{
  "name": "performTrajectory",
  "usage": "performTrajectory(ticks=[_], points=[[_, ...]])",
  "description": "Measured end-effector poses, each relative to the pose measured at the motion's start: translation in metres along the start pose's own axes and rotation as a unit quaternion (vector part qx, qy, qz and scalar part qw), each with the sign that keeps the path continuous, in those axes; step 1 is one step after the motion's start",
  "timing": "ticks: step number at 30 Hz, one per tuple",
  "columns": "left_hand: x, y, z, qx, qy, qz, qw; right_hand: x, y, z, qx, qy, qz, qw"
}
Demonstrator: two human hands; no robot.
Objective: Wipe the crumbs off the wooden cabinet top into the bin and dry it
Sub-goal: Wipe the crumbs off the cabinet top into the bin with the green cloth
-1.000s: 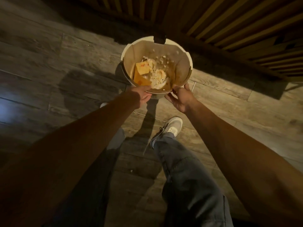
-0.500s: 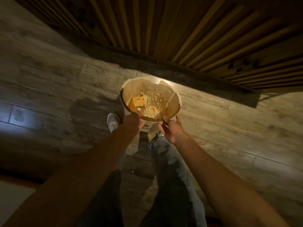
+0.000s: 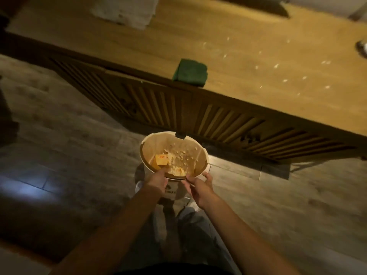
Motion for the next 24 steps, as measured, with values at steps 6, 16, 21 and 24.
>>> performTrajectory(ticks=[6,16,21,24], points=[[0.011,-0.021,-0.043,-0.002,0.013,-0.138,0.990,0.010,0.064,-0.017,-0.014,0.075,-0.105,0.992],[0.010,-0.070,-0.043,0.071,-0.086,-0.173,0.979,0.085,0.218,0.012,-0.387,0.122,-0.565,0.719],[0.005,-0.105,-0.024,0.091,-0.146,-0.149,0.974,0.171,0.275,0.044,-0.513,0.163,-0.651,0.535],[0.004,-0.123,-0.006,0.087,-0.148,-0.141,0.975,0.217,0.282,0.069,-0.527,0.190,-0.696,0.448]])
Point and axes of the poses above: each hand's wrist, its own z-axis towards the middle knuckle, its own x-axis out of the palm, y = z × x, the point moved 5 cm from there along z, towards the middle knuckle, and after that the axes turned 14 degrees about -x, right-handed, at the moved point
